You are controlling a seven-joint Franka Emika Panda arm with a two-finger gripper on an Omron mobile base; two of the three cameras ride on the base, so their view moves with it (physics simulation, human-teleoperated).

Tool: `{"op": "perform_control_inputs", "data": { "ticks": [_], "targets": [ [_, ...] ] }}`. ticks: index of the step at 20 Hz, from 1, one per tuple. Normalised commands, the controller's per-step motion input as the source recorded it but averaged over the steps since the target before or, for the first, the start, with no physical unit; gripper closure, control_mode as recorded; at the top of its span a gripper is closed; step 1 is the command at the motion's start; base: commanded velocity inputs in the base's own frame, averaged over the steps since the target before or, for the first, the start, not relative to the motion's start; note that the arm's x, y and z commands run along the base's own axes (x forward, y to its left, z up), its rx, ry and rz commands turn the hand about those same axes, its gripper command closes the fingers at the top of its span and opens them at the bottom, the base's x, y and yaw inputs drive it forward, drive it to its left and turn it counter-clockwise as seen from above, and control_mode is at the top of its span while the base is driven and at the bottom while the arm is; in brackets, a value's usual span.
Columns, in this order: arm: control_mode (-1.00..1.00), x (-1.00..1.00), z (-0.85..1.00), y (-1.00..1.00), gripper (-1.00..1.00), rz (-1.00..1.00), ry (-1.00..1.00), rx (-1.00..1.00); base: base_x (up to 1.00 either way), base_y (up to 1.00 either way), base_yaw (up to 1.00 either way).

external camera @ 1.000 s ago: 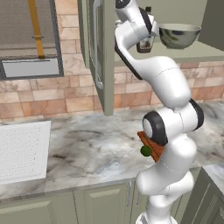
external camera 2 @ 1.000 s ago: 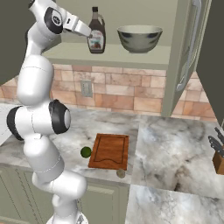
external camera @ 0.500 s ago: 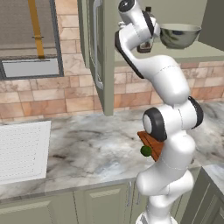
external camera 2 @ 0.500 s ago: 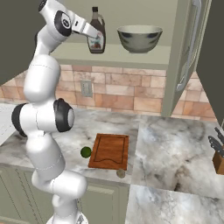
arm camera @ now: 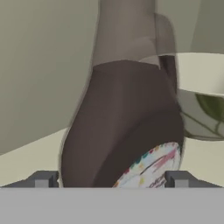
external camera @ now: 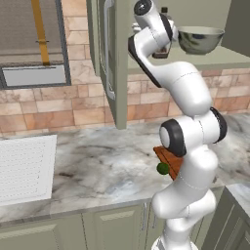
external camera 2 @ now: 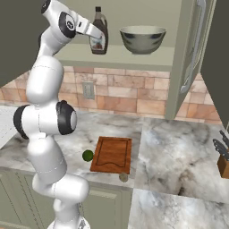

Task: Open the cabinet. Place the bowl and condiment on the counter. Then place the lime and garlic on the cutting board.

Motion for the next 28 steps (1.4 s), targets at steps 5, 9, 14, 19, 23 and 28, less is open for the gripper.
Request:
{"op": "perform_control_inputs", "data": {
  "ticks": [5, 9, 14, 19, 23, 28],
  "targets": [
    [-1.0, -0.02, -0.19, -0.17, 1.0, 0.0, -0.04, 0.01, 0.0, 0.0, 0.0],
    [-1.0, -0.29, -0.04, -0.02, 1.0, 0.02, -0.04, 0.0, 0.0, 0.0, 0.0],
    [-1.0, -0.76, 0.0, 0.0, 1.0, 0.14, -0.01, 0.0, 0.0, 0.0, 0.0],
    [-1.0, -0.84, 0.0, 0.0, 1.0, 0.15, -0.02, 0.0, 0.0, 0.0, 0.0],
    [-1.0, -1.0, -0.09, 0.0, 1.0, 0.2, -0.11, 0.0, 0.0, 0.0, 0.0],
    [-1.0, -1.0, -0.29, 0.01, 1.0, 0.2, -0.09, 0.0, 0.0, 0.0, 0.0]
  ]
}}
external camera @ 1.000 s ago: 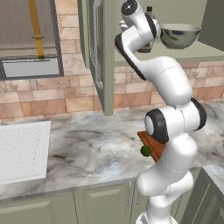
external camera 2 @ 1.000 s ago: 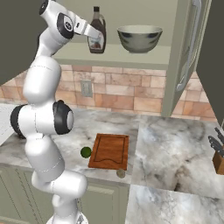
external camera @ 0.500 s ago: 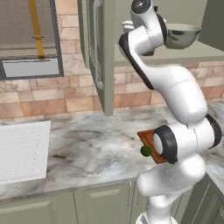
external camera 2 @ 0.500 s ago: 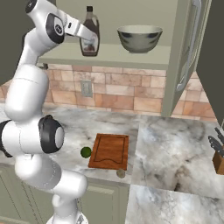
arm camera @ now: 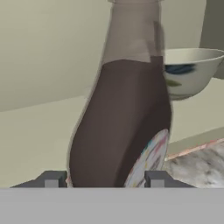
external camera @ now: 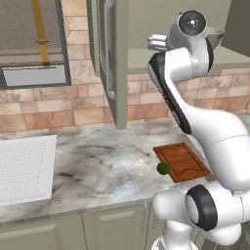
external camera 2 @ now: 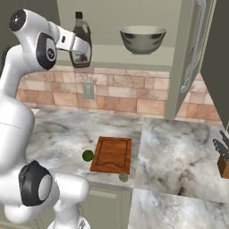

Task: Open the cabinet. Place the bowl and condiment on the counter. Then place the lime and garlic on the cutting board.

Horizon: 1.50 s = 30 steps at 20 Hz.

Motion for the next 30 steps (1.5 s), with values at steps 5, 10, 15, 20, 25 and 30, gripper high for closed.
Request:
{"op": "perform_control_inputs", "data": {
  "ticks": [5, 10, 15, 20, 25, 30],
  "targets": [
    [-1.0, -1.0, -0.54, 0.14, 1.0, 0.2, 0.0, 0.0, 0.0, 0.0, 0.0],
    [-1.0, -0.99, -0.71, 0.22, 1.0, 0.24, -0.01, 0.0, 0.0, 0.0, 0.0],
    [-1.0, -0.65, -0.93, 0.33, 1.0, 0.31, -0.02, 0.0, 0.0, 0.0, 0.0],
    [-1.0, -0.24, -0.9, 0.37, 1.0, 0.29, -0.05, 0.0, 0.0, 0.0, 0.0],
    [-1.0, 0.03, -0.94, 0.31, 1.0, 0.19, 0.0, -0.02, 0.0, 0.0, 0.0],
    [-1.0, 0.05, -0.98, 0.25, 1.0, 0.19, -0.03, -0.01, 0.0, 0.0, 0.0]
  ]
}}
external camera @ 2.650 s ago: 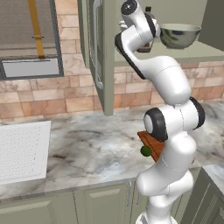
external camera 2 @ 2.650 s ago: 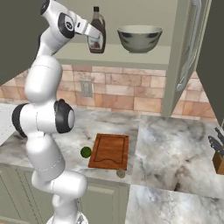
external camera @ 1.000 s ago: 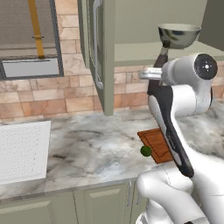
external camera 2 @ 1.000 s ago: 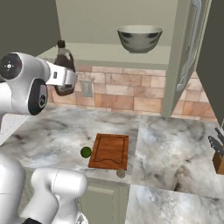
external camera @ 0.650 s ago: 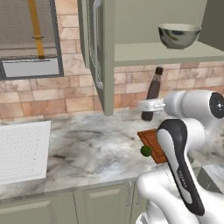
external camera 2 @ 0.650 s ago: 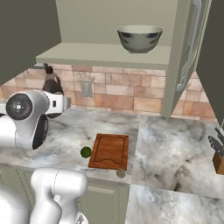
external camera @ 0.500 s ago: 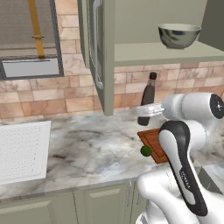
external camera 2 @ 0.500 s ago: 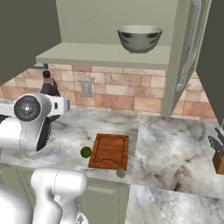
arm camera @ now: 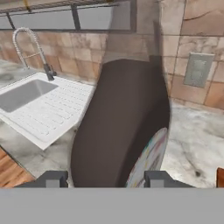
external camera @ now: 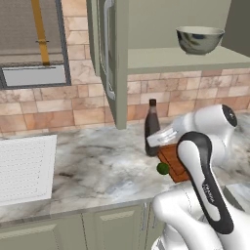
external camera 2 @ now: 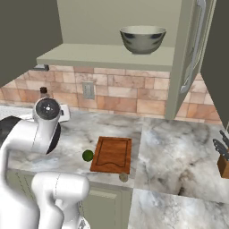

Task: Open the cabinet. Place the bowl and condiment on the counter. Then place the lime and garlic on the cutting board.

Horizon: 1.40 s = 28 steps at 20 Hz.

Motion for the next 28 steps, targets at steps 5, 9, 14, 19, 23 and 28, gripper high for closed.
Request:
{"op": "perform_control_inputs", "data": {
  "ticks": [5, 9, 14, 19, 23, 28],
  "targets": [
    [-1.0, 0.04, -0.83, 0.22, 1.0, 0.18, -0.18, 0.0, 0.0, 0.0, 0.0],
    [-1.0, 0.26, -0.84, 0.04, 1.0, 0.12, -0.18, 0.0, 0.0, 0.0, 0.0],
    [-1.0, 0.41, -0.85, 0.02, 1.0, 0.07, -0.11, 0.0, 0.0, 0.0, 0.0],
    [-1.0, 0.42, -0.59, 0.0, 1.0, 0.06, -0.11, 0.0, 0.0, 0.0, 0.0],
    [-1.0, 0.31, -0.27, -0.02, 1.0, 0.04, -0.09, 0.03, 0.0, 0.0, 0.0],
    [-1.0, 0.09, -0.68, -0.01, 1.0, 0.04, -0.03, 0.03, 0.0, 0.0, 0.0]
  ]
}}
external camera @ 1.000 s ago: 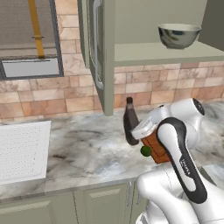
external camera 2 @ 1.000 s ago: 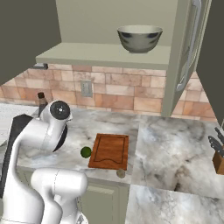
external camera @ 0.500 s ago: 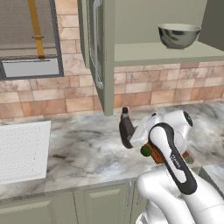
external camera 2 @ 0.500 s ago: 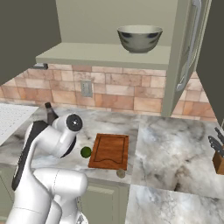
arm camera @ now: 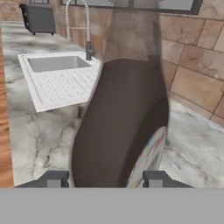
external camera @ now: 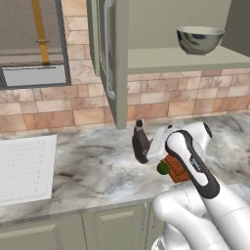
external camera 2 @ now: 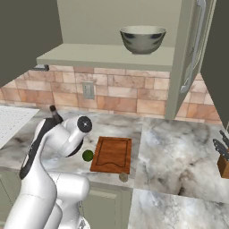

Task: Open the cabinet. Place the bowl and condiment on the counter. Then place the lime and garlic on the cutting board.

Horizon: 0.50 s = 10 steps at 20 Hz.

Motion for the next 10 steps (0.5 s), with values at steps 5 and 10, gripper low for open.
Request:
{"op": "perform_control_inputs", "data": {
  "ticks": [5, 10],
  "targets": [
    [-1.0, 0.06, -0.59, 0.0, 1.0, 0.01, -0.02, 0.01, 0.0, 0.0, 0.0],
    [-1.0, 0.13, -0.55, 0.0, 1.0, 0.03, -0.07, 0.01, 0.0, 0.0, 0.0]
  ]
}}
